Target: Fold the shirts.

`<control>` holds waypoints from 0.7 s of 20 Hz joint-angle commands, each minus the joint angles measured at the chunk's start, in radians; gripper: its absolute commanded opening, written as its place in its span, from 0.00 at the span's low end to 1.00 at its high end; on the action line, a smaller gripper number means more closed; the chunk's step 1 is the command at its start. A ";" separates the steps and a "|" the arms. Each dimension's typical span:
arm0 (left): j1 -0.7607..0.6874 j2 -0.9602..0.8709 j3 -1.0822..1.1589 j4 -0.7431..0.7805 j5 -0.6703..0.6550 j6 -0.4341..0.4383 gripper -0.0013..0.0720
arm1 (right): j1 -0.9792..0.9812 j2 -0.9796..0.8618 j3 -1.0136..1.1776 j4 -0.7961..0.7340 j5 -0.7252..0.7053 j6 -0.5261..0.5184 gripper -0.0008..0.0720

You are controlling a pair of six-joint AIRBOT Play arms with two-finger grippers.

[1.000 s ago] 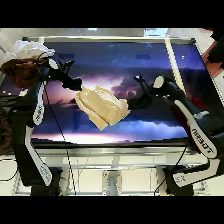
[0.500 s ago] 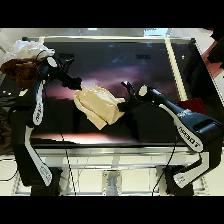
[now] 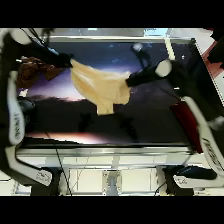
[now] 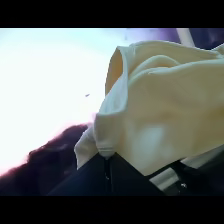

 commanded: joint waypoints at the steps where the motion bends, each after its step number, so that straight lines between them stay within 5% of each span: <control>1: -0.009 0.272 0.003 -0.034 -0.023 0.002 0.03 | -0.002 0.215 0.148 -0.150 0.032 0.020 0.05; 9: -0.134 0.601 -0.114 -0.139 -0.098 -0.061 0.03 | -0.002 0.276 0.390 -0.158 -0.177 0.017 0.05; 14: -0.139 0.599 -0.510 0.016 -0.092 -0.092 0.03 | -0.002 -0.023 0.341 -0.041 0.120 0.042 0.05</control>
